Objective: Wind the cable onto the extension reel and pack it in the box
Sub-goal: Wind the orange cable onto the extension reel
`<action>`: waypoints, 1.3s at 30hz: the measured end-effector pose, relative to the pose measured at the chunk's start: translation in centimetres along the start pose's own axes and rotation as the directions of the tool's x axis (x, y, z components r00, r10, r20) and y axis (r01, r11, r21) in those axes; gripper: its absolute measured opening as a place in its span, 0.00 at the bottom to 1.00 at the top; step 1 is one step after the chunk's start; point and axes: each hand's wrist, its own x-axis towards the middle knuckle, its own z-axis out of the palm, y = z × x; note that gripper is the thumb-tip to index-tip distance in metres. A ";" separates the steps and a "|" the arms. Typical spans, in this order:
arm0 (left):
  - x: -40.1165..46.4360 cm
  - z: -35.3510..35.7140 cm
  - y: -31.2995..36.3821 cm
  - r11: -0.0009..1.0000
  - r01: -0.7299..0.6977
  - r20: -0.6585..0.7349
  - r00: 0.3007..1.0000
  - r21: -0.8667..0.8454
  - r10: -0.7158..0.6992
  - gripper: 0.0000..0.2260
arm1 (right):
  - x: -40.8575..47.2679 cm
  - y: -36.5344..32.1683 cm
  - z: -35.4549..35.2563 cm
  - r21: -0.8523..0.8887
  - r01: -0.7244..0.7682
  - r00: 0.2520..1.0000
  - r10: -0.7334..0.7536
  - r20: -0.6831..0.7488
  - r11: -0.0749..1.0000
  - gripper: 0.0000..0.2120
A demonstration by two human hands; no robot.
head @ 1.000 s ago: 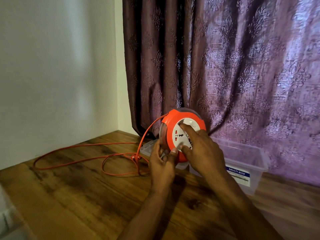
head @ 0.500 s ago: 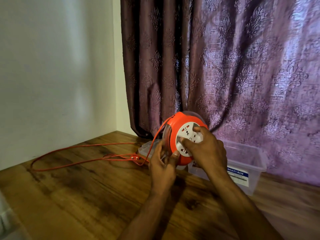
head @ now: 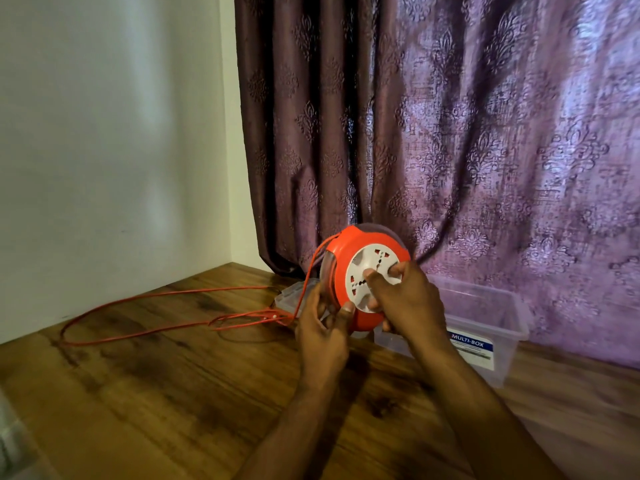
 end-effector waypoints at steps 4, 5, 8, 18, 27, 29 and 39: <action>0.3 -0.2 0.3 0.999 0.005 -0.074 0.997 -0.045 -0.008 0.18 | -0.9 -0.4 0.1 -0.361 0.274 0.949 -0.311 -0.047 0.891 0.23; 0.4 -0.2 0.3 0.999 0.007 -0.082 0.997 -0.049 -0.011 0.17 | -1.1 -0.5 0.2 -0.391 0.337 0.931 -0.365 0.003 0.856 0.26; 0.5 -0.2 0.5 0.998 0.021 -0.075 0.997 -0.060 -0.026 0.16 | -1.1 -0.3 0.7 -0.445 0.438 0.895 -0.427 0.132 0.781 0.31; 0.0 0.2 0.8 0.998 -0.015 -0.018 1.000 -0.056 0.014 0.18 | -0.8 0.2 0.4 -0.485 0.361 0.920 -0.390 0.046 0.797 0.29; -0.4 0.3 0.9 0.998 -0.062 -0.001 0.998 -0.030 0.062 0.20 | 0.1 0.4 0.2 -0.142 0.100 0.989 -0.115 -0.096 0.985 0.30; -0.6 0.4 1.1 0.997 -0.067 0.008 0.998 -0.042 0.067 0.21 | 0.2 0.4 0.2 0.017 0.021 0.995 -0.020 -0.100 1.000 0.32; -0.6 0.6 0.8 0.997 -0.055 0.051 0.997 -0.044 0.058 0.20 | 0.7 0.7 -0.2 0.384 -0.147 0.988 0.115 0.106 0.912 0.24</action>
